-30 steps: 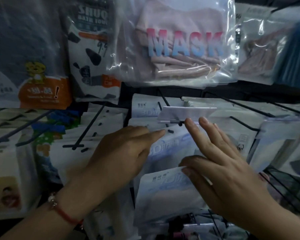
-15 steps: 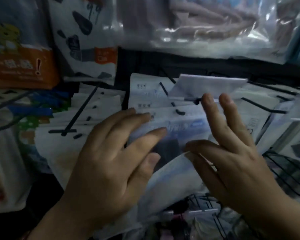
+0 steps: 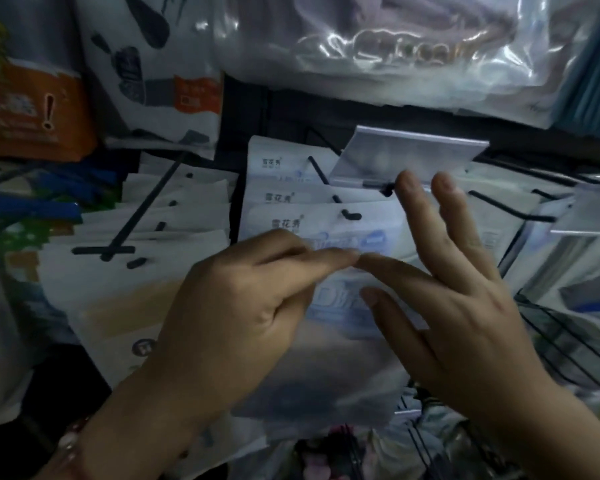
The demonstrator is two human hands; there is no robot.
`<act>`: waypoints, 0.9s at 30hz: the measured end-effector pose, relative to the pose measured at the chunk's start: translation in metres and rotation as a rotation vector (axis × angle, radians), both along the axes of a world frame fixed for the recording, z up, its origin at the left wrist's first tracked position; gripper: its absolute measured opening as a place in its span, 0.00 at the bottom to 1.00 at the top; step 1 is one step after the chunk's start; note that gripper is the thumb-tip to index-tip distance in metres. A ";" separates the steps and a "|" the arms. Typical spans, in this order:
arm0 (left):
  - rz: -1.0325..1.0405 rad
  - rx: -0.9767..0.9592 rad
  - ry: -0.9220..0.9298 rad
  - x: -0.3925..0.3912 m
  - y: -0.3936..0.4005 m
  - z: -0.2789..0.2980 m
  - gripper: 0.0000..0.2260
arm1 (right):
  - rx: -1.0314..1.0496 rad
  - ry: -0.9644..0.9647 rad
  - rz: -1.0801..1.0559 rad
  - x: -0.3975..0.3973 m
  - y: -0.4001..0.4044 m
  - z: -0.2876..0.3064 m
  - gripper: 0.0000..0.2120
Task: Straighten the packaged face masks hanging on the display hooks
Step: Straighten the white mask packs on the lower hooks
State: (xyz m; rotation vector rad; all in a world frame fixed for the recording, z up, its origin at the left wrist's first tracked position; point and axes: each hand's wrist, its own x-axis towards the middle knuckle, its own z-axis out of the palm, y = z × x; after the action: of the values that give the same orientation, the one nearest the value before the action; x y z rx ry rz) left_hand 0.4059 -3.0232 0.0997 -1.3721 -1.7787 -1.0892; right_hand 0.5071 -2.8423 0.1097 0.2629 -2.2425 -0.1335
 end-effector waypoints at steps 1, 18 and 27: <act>-0.014 0.015 -0.086 -0.001 0.000 -0.003 0.20 | -0.002 -0.004 -0.005 0.001 0.000 0.001 0.15; 0.223 0.093 -0.081 0.000 0.017 0.001 0.16 | 0.005 -0.071 -0.017 0.012 0.004 0.003 0.20; 0.349 0.128 -0.011 -0.001 0.017 -0.002 0.16 | -0.004 -0.080 -0.004 0.013 0.004 0.003 0.21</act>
State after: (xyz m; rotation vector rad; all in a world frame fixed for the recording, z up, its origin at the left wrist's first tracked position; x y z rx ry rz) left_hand 0.4049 -3.0066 0.0979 -0.9374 -1.8351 -1.0002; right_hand 0.5204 -2.8385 0.1131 0.2660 -2.3226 -0.1221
